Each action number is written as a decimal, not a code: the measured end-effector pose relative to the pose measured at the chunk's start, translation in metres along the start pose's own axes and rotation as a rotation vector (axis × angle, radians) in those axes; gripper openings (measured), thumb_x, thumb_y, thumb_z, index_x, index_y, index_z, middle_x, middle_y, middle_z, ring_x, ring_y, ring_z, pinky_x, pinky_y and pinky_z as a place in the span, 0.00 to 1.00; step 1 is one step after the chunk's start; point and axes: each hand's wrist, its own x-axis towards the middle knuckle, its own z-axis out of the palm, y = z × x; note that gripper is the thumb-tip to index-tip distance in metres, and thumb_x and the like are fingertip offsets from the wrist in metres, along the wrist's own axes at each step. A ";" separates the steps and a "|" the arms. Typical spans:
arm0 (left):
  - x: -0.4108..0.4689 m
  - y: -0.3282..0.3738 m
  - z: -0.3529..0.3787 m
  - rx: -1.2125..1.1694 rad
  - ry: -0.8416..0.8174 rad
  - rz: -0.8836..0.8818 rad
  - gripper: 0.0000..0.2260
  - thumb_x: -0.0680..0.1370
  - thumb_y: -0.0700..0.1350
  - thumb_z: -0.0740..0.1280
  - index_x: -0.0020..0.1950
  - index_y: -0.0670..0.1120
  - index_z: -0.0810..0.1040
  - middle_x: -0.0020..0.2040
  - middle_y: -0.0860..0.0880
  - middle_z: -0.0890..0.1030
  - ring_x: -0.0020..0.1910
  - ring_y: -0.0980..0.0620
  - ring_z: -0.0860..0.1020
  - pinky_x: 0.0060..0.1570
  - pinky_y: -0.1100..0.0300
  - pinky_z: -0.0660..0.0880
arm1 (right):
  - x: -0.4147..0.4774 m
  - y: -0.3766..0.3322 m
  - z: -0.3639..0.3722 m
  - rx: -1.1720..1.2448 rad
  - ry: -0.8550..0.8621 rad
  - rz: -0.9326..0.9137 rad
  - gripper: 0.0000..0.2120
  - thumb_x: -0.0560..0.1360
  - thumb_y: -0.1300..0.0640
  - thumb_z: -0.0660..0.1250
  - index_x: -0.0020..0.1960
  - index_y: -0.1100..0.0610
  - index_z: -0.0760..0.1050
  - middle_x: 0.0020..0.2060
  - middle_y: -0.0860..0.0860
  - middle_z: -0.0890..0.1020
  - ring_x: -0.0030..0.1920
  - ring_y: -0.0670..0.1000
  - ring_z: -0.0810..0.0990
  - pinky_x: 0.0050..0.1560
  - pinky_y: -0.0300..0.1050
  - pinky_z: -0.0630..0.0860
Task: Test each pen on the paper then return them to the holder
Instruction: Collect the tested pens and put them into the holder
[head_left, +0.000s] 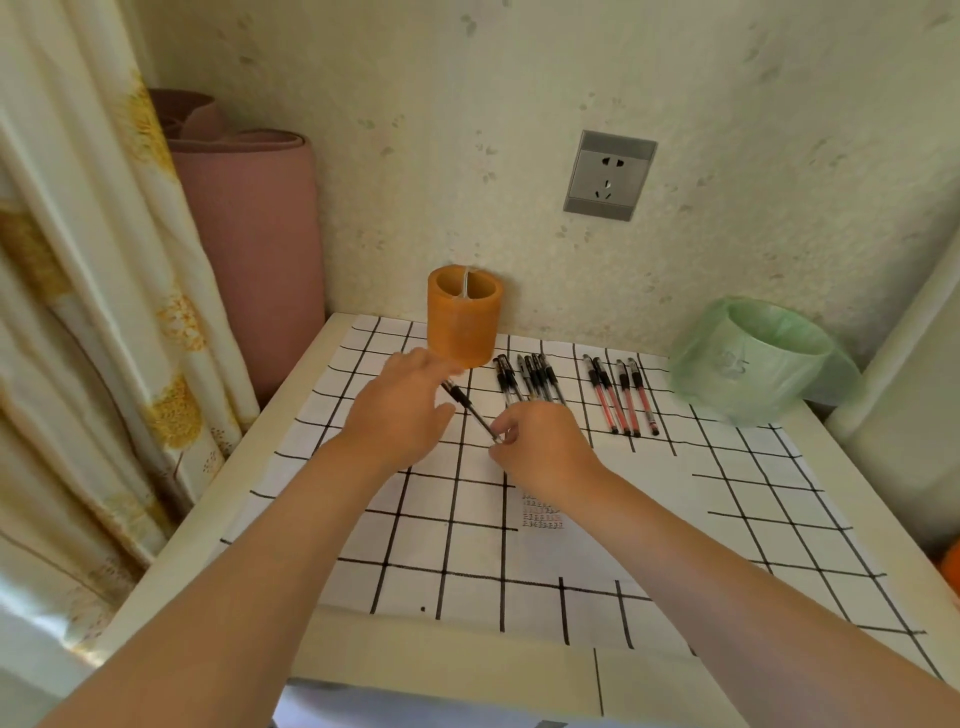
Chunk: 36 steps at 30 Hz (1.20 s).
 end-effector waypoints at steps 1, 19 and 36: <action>0.000 -0.002 0.003 0.005 -0.048 0.040 0.20 0.79 0.48 0.67 0.71 0.57 0.71 0.68 0.54 0.72 0.68 0.53 0.67 0.61 0.55 0.71 | 0.004 -0.003 0.004 -0.009 0.002 0.017 0.12 0.76 0.58 0.69 0.58 0.54 0.81 0.51 0.51 0.83 0.48 0.49 0.81 0.47 0.40 0.78; 0.008 -0.020 0.028 0.076 -0.244 0.115 0.17 0.82 0.46 0.63 0.71 0.57 0.72 0.62 0.50 0.70 0.64 0.51 0.67 0.54 0.57 0.73 | 0.063 0.016 -0.002 -0.513 0.108 0.066 0.16 0.79 0.45 0.61 0.47 0.57 0.77 0.53 0.54 0.76 0.48 0.54 0.77 0.42 0.46 0.74; 0.010 -0.021 0.026 0.064 -0.161 0.120 0.09 0.79 0.47 0.68 0.59 0.55 0.78 0.63 0.54 0.71 0.65 0.53 0.66 0.60 0.57 0.71 | 0.062 -0.011 0.013 -0.801 -0.089 -0.047 0.11 0.79 0.55 0.56 0.58 0.57 0.71 0.48 0.52 0.81 0.44 0.54 0.79 0.40 0.45 0.70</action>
